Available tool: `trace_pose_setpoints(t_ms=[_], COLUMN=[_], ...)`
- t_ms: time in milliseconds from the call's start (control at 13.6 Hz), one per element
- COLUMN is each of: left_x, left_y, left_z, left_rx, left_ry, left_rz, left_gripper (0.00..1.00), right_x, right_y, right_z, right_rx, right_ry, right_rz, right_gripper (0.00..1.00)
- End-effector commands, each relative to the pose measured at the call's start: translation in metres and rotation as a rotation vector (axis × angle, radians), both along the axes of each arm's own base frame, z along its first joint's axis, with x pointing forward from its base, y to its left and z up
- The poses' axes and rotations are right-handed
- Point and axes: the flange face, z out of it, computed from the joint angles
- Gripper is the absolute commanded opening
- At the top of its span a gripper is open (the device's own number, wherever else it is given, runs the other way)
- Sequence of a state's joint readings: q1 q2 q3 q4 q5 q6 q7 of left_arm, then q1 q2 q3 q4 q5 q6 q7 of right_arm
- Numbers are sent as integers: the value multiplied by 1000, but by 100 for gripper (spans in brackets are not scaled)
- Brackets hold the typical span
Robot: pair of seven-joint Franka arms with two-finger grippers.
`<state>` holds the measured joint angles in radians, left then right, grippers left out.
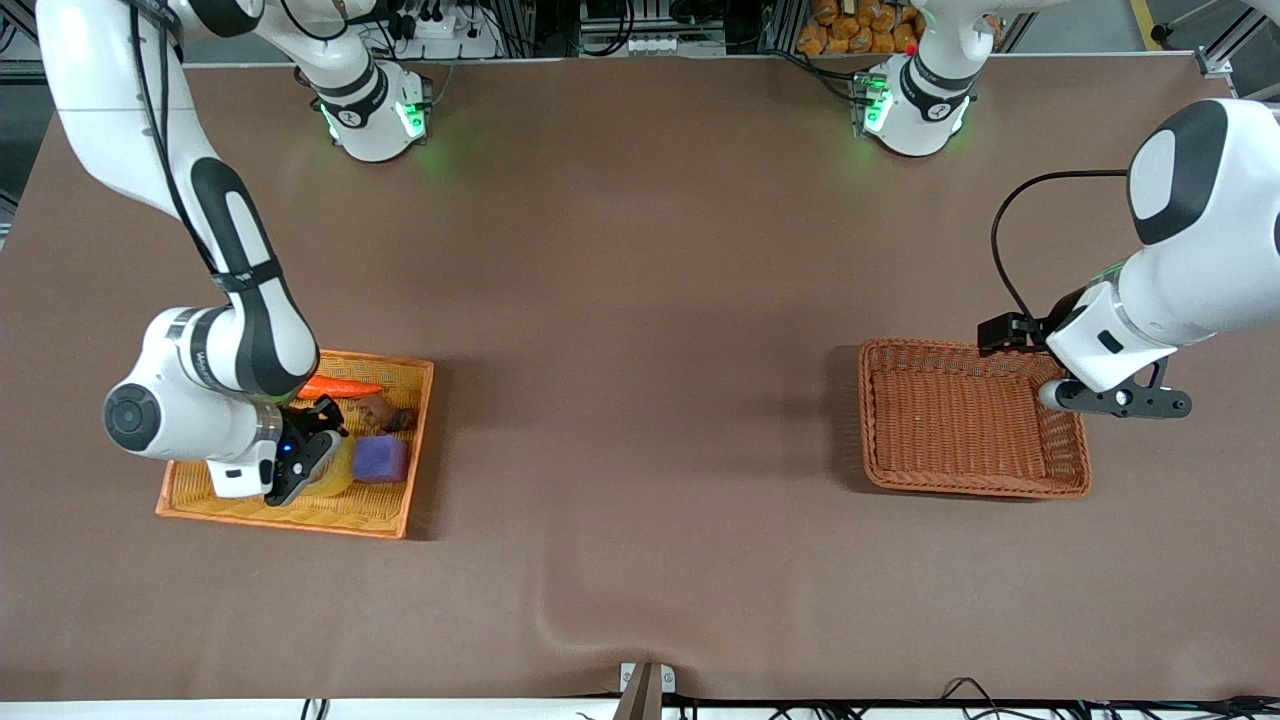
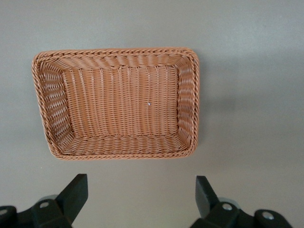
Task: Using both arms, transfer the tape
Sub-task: 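Lower the right gripper and grasp the yellow tape roll in the tray, then carry the tape roll to mid-table and set it down with the right gripper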
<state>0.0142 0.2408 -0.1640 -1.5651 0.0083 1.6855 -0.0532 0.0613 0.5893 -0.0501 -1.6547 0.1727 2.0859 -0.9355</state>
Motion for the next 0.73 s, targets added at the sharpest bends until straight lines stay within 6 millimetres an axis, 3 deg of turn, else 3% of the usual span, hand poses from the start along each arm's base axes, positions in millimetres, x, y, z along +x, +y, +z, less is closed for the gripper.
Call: trace_pose_setpoints(t_ms=[0, 147, 293, 586, 660], left_x=[1, 1, 1, 4, 4], left_y=[-5, -5, -4, 4, 5], left_z=[0, -1, -1, -12, -13], left_rx=[0, 0, 2, 2, 2], left_ry=[-3, -1, 0, 18, 20], left_rz=[21, 20, 22, 34, 37], left_gripper=[100, 100, 100, 100, 100], right_x=[9, 10, -6, -59, -69], right_y=[18, 52, 98, 270, 295], right_z=[77, 117, 138, 140, 132], right_rx=[-24, -99, -121, -155, -156], right_ry=[-36, -35, 32, 42, 47], right_rz=[48, 30, -95, -224, -224], right_gripper=[0, 0, 0, 0, 0])
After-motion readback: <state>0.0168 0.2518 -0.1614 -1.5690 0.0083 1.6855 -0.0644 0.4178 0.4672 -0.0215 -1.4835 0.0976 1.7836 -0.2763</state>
